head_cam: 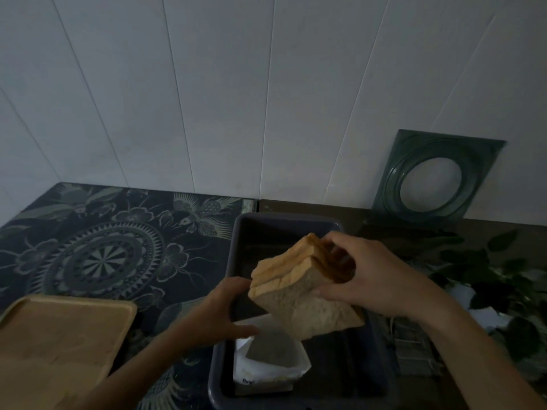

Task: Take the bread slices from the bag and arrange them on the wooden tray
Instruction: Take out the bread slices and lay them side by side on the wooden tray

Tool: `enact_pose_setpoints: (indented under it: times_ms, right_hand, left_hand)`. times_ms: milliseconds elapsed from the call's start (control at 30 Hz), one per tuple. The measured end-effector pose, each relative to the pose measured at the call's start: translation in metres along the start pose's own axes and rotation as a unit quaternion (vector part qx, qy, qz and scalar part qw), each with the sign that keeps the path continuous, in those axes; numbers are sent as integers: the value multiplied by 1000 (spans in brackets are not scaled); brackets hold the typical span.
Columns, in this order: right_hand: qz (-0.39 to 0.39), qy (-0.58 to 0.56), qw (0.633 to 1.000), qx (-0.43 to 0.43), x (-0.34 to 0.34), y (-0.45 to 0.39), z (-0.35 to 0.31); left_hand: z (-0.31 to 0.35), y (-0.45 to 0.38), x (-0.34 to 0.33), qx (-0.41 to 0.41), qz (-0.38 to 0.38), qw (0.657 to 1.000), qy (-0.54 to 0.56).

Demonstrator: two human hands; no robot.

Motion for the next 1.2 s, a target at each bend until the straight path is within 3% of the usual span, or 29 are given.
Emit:
enact_pose_setpoints:
  times_ms: [100,233,367,500,667,900,1200]
  right_hand:
    - [-9,-46,999,0,9,-6,6]
    - [-25,-100,995,9,14,-14,9]
    - [-50,-161,986,6,9,-26,10]
    - [-85,-230,969,-11,-2,-37,9]
    - [-130,-284,949,-28,-24,-48,-3]
    - [-168,-332,926,-55,-71,-63,-44]
    - [-167,-365,909,-115,-159,-98,-115]
  left_hand:
    - [14,2,-4,-37,-5,999,1]
    - [32,-3,-4,-36,36,992,115]
    - [58,-10,1,-74,88,965,238]
    - [65,-4,12,-34,156,918,362]
    - [49,17,33,-13,210,893,397]
    - [13,55,69,9,223,883,413]
    - [-56,124,135,54,180,881,435]
Point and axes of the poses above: each hand's wrist, its own y-axis away from the middle knuckle, its own x-axis out of the back of the hand, z = x × y, the point moved 6 cm from there along -y, towards the middle knuckle, and after that the axes turned 12 degrees about -x, right-handed, at the moved point
